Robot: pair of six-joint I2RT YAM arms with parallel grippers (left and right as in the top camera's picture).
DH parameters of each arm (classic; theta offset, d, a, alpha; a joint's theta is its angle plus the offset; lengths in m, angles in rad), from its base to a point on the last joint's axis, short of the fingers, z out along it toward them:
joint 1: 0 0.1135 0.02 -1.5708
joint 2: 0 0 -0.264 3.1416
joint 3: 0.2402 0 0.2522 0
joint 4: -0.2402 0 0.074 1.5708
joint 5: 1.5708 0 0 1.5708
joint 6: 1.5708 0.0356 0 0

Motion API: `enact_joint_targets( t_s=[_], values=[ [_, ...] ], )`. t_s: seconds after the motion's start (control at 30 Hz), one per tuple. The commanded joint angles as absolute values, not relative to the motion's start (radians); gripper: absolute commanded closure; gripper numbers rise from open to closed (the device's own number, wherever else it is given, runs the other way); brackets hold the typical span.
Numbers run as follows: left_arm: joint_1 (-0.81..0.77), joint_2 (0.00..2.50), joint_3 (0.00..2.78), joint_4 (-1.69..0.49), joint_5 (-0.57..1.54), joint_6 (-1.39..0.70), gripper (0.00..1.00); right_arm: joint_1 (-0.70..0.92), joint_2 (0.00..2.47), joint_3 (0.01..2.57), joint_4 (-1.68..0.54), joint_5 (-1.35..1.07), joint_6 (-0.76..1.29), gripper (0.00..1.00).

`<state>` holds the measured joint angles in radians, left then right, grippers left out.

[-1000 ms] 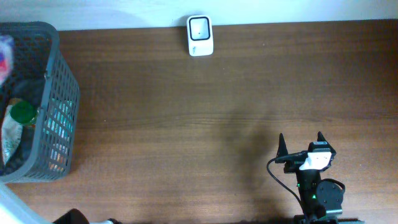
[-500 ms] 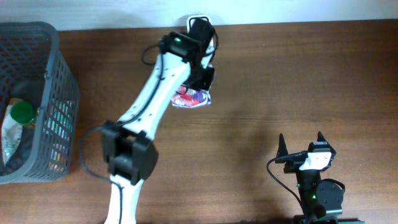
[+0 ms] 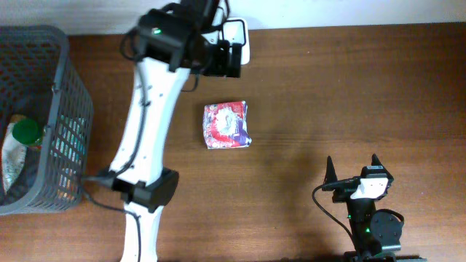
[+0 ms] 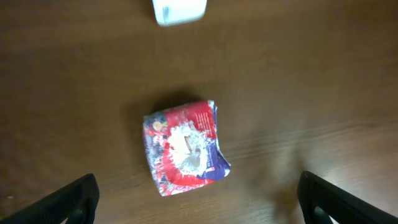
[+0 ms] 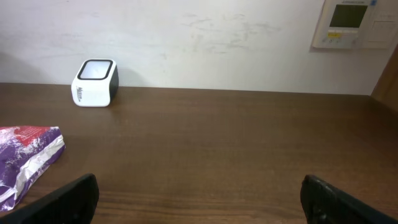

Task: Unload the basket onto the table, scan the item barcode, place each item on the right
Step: 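Place the tissue pack on the table centre and release, then reach into the basket and grasp the white tube with the left gripper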

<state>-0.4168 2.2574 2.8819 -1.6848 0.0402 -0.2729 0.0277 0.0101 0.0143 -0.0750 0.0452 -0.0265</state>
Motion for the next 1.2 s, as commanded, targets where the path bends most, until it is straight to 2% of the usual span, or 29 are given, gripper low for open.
enact_joint_targets(
  t_s=[0.0, 0.37, 0.57, 0.83, 0.97, 1.03, 1.07, 1.13, 1.17],
  values=[
    [-0.346, 2.113, 2.901, -1.688, 0.003, -0.256, 0.01, 0.023, 0.004, 0.006, -0.078, 0.057, -0.021, 0.01],
    [0.017, 1.884, 2.900, -1.688, -0.054, -0.237, 0.01, 0.023, 0.004, 0.006, -0.078, 0.057, -0.021, 0.01],
    [0.355, 1.835, 2.870, -1.688, -0.061, -0.237, 0.01, 0.023, 0.004, 0.006, -0.078, 0.057, -0.021, 0.02],
    [0.578, 1.834, 2.495, -1.669, -0.110, -0.254, 0.00, 0.023, 0.004, 0.006, -0.078, 0.057, -0.021, 0.01],
    [0.592, 1.834, 2.213, -1.517, -0.120, -0.254, 0.00, 0.023, 0.004, 0.006, -0.078, 0.057, -0.021, 0.01],
    [0.596, 1.834, 2.060, -1.447, -0.208, -0.292, 0.00, 0.023, 0.004, 0.006, -0.078, 0.057, -0.021, 0.01],
    [0.606, 1.834, 1.993, -1.410, -0.207, -0.292, 0.05, 0.023, 0.004, 0.006, -0.078, 0.057, -0.021, 0.01],
    [0.633, 1.834, 1.909, -1.378, -0.207, -0.292, 0.25, 0.023, 0.004, 0.006, -0.078, 0.057, -0.021, 0.01],
    [0.644, 1.835, 1.883, -1.364, -0.207, -0.292, 0.25, 0.023, 0.004, 0.006, -0.078, 0.057, -0.021, 0.01]
  ],
)
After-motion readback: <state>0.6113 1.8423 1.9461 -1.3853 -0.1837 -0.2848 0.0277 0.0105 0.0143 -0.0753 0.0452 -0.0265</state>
